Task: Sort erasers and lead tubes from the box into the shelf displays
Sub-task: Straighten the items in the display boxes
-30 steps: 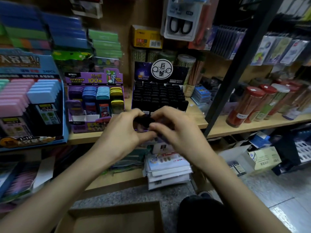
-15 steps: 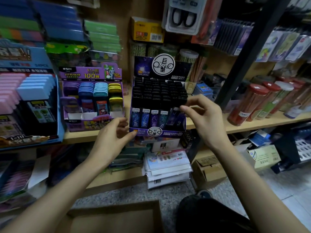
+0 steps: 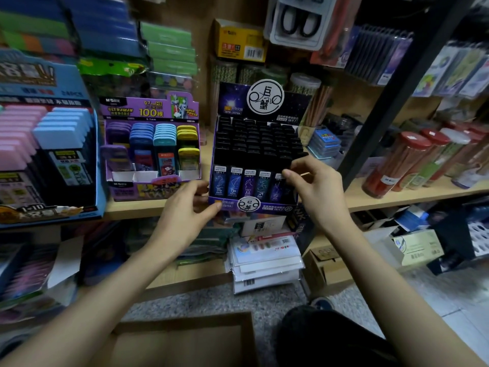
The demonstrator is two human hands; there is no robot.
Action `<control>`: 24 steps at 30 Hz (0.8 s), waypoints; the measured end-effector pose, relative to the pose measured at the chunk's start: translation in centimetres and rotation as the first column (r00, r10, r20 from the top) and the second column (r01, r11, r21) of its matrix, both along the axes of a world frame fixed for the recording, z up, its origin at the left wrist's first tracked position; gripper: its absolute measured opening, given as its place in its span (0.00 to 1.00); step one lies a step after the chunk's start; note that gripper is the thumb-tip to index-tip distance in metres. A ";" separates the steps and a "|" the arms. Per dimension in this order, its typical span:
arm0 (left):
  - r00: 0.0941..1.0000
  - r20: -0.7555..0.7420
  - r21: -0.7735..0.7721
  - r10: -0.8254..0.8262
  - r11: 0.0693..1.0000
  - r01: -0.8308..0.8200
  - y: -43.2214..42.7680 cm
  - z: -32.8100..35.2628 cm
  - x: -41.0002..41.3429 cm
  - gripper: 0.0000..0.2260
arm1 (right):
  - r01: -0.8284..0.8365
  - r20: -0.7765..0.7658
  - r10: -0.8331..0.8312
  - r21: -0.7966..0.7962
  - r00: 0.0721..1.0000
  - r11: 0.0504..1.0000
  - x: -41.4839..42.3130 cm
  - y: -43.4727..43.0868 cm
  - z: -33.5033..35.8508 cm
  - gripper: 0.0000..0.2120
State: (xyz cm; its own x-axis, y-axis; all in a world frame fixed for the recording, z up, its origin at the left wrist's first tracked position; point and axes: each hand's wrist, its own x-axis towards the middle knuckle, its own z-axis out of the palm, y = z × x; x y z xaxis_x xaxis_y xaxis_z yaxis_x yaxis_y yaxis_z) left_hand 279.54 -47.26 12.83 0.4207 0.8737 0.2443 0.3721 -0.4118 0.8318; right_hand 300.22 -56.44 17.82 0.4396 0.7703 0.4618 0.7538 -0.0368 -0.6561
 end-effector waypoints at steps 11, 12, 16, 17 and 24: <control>0.991 -0.017 0.172 0.130 0.977 -0.125 -1.2 0.9 2.2 0.23 | -0.147 -0.374 0.107 -0.080 0.921 0.986 -1.7 0.1 -3.2 0.21; 0.989 -0.004 0.186 0.149 0.972 -0.146 -1.4 0.9 2.5 0.22 | -0.145 -0.339 0.114 -0.068 0.934 0.987 -1.7 0.7 -3.5 0.21; 0.979 -0.005 0.199 0.202 0.960 -0.197 -1.8 0.8 3.5 0.22 | -0.174 -0.329 0.153 -0.035 0.932 0.984 -0.2 2.2 -3.6 0.20; 0.978 -0.017 0.202 0.207 0.959 -0.200 -1.8 0.8 3.7 0.23 | -0.185 -0.334 0.160 -0.046 0.929 0.982 0.2 2.3 -3.6 0.20; 0.996 0.021 0.110 0.086 0.990 -0.088 -1.3 1.4 4.4 0.34 | -0.164 -0.416 0.133 -0.039 0.900 0.986 2.4 3.0 -1.9 0.36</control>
